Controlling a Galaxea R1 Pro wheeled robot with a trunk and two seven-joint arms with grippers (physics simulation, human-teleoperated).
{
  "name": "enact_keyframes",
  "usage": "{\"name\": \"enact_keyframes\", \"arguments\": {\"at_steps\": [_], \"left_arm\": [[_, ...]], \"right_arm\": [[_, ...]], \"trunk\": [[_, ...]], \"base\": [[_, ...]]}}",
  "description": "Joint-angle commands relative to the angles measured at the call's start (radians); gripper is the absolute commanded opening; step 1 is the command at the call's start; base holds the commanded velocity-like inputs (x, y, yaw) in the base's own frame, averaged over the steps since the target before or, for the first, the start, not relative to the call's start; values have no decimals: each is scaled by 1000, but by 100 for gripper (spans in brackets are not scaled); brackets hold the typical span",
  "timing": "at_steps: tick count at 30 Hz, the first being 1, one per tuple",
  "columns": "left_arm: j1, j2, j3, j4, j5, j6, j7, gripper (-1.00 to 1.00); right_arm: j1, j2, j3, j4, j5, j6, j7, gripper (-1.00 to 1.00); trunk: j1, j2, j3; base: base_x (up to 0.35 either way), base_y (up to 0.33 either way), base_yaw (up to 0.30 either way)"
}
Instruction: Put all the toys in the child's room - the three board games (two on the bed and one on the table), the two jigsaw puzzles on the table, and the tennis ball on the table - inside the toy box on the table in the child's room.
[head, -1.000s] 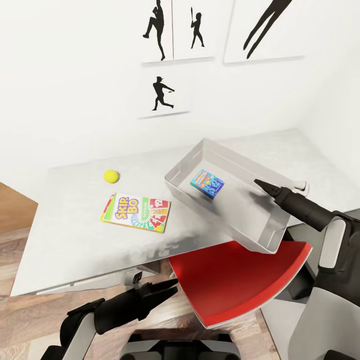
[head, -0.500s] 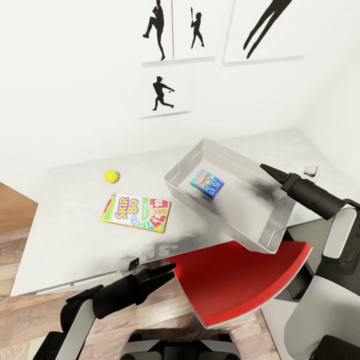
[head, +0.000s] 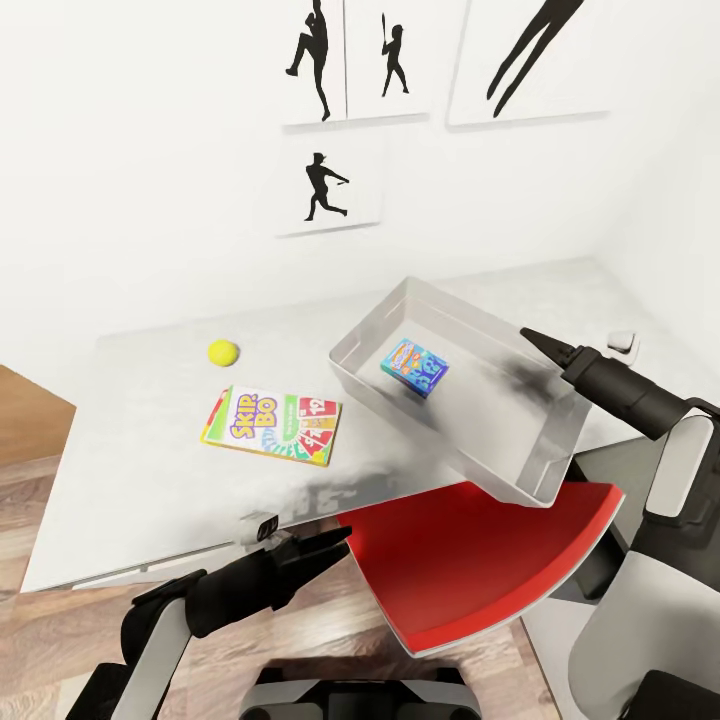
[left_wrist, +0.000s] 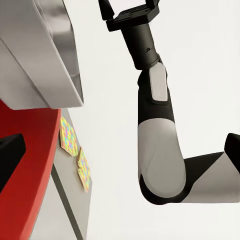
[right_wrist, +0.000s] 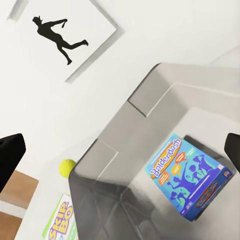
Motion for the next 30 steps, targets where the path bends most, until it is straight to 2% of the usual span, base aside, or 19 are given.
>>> {"name": "enact_keyframes", "arguments": {"at_steps": [1, 23, 30], "left_arm": [[-1, 1, -1, 0, 6, 6, 1, 100], [0, 1, -5, 0, -1, 6, 3, 100], [-28, -1, -16, 33, -20, 7, 7, 100]], "right_arm": [[-1, 1, -2, 0, 0, 5, 3, 100], [0, 0, -2, 2, -1, 5, 3, 100], [-7, -33, 4, 42, -5, 5, -1, 100]], "trunk": [[1, -2, -1], [1, -2, -2], [1, -2, -2]], "base": [[0, 0, 0], [0, 0, 0], [0, 0, 0]]}}
